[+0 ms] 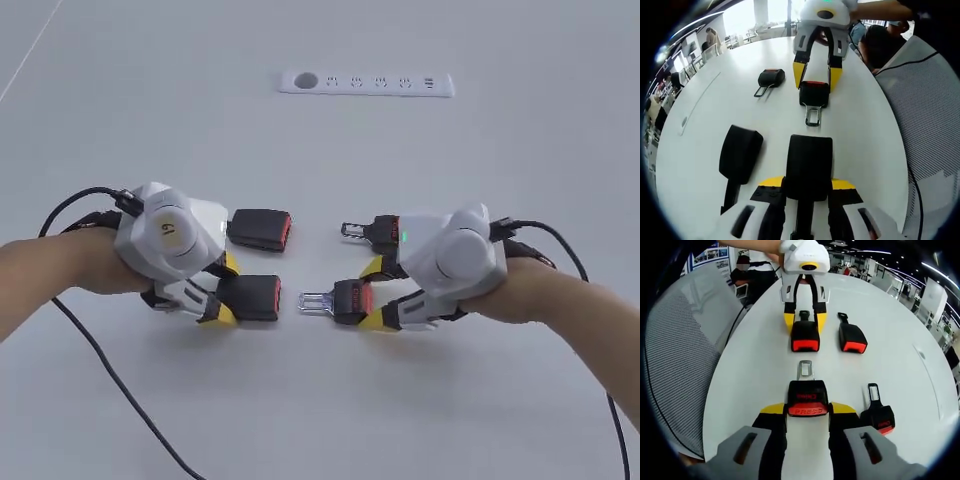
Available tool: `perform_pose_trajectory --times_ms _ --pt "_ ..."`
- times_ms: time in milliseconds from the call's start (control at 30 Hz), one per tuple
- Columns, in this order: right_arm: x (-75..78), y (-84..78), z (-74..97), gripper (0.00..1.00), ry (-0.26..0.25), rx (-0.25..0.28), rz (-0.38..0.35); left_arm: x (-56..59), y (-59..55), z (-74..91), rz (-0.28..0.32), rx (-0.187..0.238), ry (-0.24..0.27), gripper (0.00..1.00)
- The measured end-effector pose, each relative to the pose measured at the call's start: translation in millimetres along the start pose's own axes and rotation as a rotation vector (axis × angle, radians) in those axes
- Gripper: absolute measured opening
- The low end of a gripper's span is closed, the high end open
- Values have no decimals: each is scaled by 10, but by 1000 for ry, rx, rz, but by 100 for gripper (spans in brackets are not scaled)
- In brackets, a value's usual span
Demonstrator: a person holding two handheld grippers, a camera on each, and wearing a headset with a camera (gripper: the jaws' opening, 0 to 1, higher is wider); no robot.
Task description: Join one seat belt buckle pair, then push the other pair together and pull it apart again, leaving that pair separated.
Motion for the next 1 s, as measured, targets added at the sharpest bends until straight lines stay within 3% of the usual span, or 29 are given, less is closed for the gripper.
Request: perform_pose_trajectory --times_ms 1000 --pt "-31 268 -209 29 10 16 6 1 -3 -5 -5 12 -6 32"
Point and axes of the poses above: the centre of the closed fingertips' face, and the gripper's own axes: z roughly backward along the fingers, x roughly to its right, y roughly out of its top, the point moved 3 cm from there along z, roughly backward along the fingers, and after that the axes turned 9 degrees about -y, right-handed, at the moved point
